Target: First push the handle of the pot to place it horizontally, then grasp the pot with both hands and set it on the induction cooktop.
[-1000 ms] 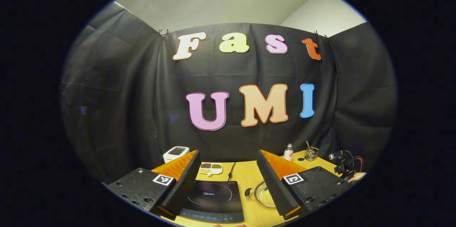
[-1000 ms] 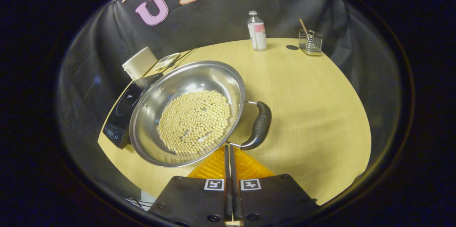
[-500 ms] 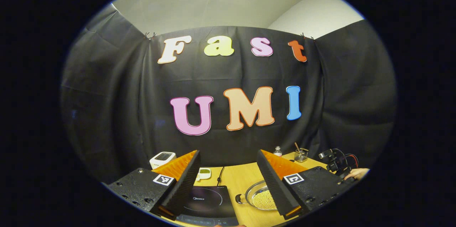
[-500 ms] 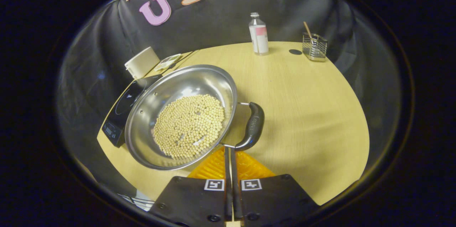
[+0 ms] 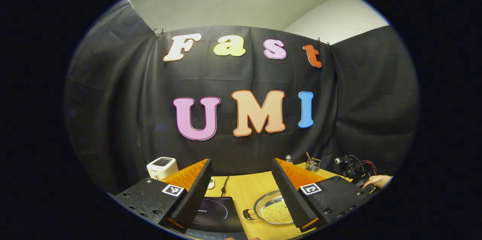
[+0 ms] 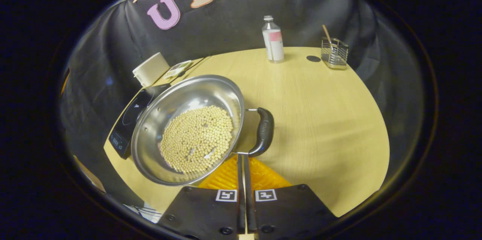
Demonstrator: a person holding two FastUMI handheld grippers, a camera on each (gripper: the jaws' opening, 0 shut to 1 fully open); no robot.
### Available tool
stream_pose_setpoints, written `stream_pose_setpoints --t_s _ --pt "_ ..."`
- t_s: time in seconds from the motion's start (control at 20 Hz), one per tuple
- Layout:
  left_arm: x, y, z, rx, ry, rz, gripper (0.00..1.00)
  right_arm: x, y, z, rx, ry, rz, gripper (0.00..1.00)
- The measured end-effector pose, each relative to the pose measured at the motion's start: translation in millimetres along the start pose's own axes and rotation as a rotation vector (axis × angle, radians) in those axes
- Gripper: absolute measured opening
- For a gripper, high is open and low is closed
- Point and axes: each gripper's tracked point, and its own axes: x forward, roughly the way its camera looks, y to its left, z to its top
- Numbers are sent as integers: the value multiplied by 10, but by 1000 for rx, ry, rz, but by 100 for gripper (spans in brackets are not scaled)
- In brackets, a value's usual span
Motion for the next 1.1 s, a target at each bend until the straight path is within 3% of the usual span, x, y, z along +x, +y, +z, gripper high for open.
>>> stream_pose_setpoints --t_s 0.15,0.25,0.3,0.5,0.8,0.85,1.1 --pt "66 109 -142 -29 18 11 96 -67 -29 -50 -12 3 45 9" --pt "103 170 -282 -40 39 11 96 -215 -56 -59 -3 -5 74 38" --pt "125 187 -381 -47 54 11 96 -270 -25 -50 27 -6 110 58" --pt "218 129 -855 -113 165 -28 95 -498 -24 209 144 -46 212 86" --pt "300 -367 -1955 -330 508 -202 96 -360 -6 450 276 -28 299 87" --pt "307 -419 -2105 -365 561 -221 95 -299 20 460 285 -17 309 98" --pt "332 -323 -2656 -452 769 -187 96 -70 56 448 315 43 326 98"
